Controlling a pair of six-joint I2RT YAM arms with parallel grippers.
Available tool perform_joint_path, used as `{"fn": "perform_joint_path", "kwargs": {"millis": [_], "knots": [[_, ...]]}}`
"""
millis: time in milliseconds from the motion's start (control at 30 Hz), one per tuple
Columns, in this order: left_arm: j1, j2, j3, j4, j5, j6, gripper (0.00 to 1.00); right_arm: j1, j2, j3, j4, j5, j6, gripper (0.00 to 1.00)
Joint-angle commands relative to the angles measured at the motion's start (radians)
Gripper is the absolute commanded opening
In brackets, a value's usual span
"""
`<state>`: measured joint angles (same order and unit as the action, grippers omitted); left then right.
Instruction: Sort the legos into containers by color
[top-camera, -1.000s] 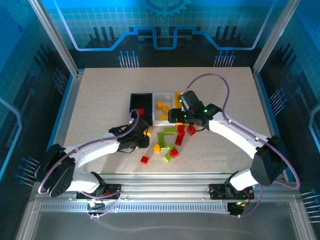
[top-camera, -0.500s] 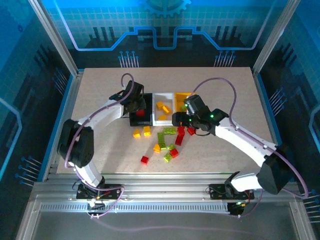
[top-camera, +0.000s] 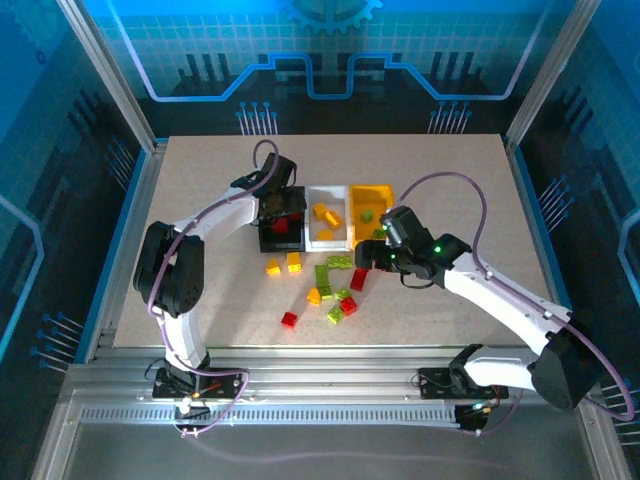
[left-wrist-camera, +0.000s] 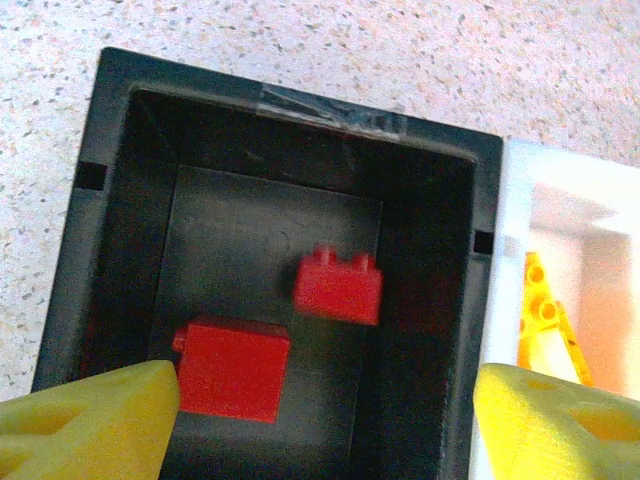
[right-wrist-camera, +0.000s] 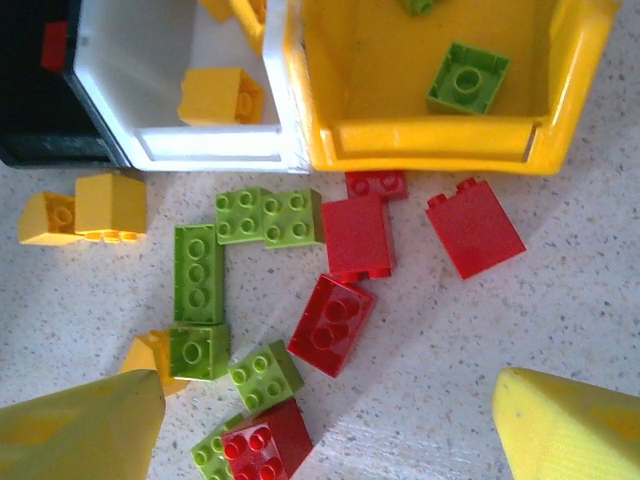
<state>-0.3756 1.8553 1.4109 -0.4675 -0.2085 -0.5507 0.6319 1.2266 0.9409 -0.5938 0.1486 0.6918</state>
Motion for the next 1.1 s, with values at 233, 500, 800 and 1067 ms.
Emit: {"fn": "perform_joint_path", "kwargs": {"millis": [233,500,800,1067], "knots": [[-0.113,-0.344,-0.186,0.089,0.091,-0.017,0.99,-0.154,0.1,-0.095,0.092,-0.054,0.053,0.86],[-0.205,-0.604,-0.49,0.158,0.077,-0.086,0.99,-0.186,0.238,-0.067,0.18,-0.006,0.197,0.83],[-0.221,-0.82,-0.722,0.167,0.079,-0.155,0.99,-0.219,0.374,-0.008,0.245,0.025,0.253,0.79],[-0.22,-0.875,-0.761,0.131,0.066,-0.161,0.99,-0.219,0.442,0.025,0.175,0.021,0.262,0.71]]}}
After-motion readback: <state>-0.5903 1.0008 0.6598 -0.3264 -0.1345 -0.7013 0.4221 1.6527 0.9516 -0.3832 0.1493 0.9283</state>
